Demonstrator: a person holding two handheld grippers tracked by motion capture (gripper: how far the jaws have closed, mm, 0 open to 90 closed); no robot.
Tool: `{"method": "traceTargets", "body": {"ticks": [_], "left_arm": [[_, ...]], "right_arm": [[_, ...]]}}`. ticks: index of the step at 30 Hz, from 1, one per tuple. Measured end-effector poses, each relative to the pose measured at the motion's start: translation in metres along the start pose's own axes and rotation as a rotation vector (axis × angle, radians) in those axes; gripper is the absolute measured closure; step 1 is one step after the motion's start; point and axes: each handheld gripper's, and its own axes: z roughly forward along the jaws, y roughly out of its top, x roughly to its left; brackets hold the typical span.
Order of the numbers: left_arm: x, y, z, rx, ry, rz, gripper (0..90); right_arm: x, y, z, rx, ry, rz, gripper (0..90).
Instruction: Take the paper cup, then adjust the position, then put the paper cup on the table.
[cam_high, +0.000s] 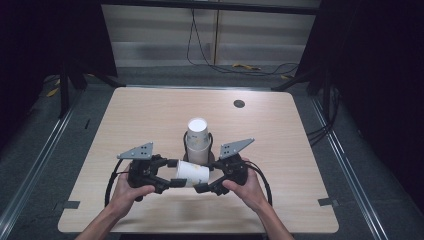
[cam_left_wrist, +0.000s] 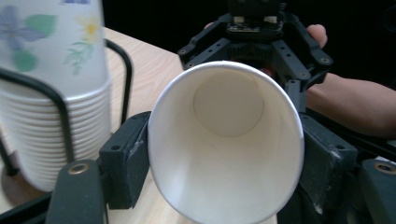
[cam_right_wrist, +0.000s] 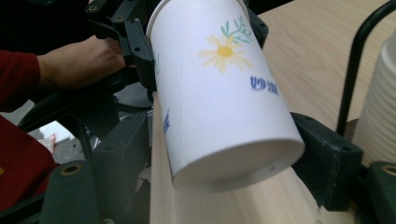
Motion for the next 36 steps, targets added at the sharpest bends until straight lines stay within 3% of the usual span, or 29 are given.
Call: {"method": "traceTargets", "body": {"ticks": [12, 24, 27, 30, 32, 36], "left_arm": [[0.001, 0.003, -0.010, -0.005, 0.046, -0.010, 27.8], [0.001, 0.007, -0.021, 0.080, 0.135, 0.023, 27.5], [0.002, 0.008, -0.027, 0.085, 0.152, 0.019, 27.5], [0.004, 0.011, -0.031, 0.113, 0.199, 0.026, 27.5], [0.005, 0.013, -0.033, 0.119, 0.203, 0.021, 27.5], [0.008, 0.013, -0.035, 0.139, 0.209, 0.024, 27.4]], "right_arm": [[0.001, 0.000, -0.010, -0.053, -0.095, 0.006, 15.9], [0.001, -0.007, -0.027, -0.081, -0.179, 0.028, 15.8], [0.004, -0.011, -0.034, -0.110, -0.226, 0.024, 17.7], [0.004, -0.013, -0.038, -0.118, -0.280, 0.016, 15.4], [0.005, -0.015, -0.041, -0.133, -0.333, 0.022, 14.0], [0.002, -0.015, -0.046, -0.144, -0.386, 0.028, 14.5]]}}
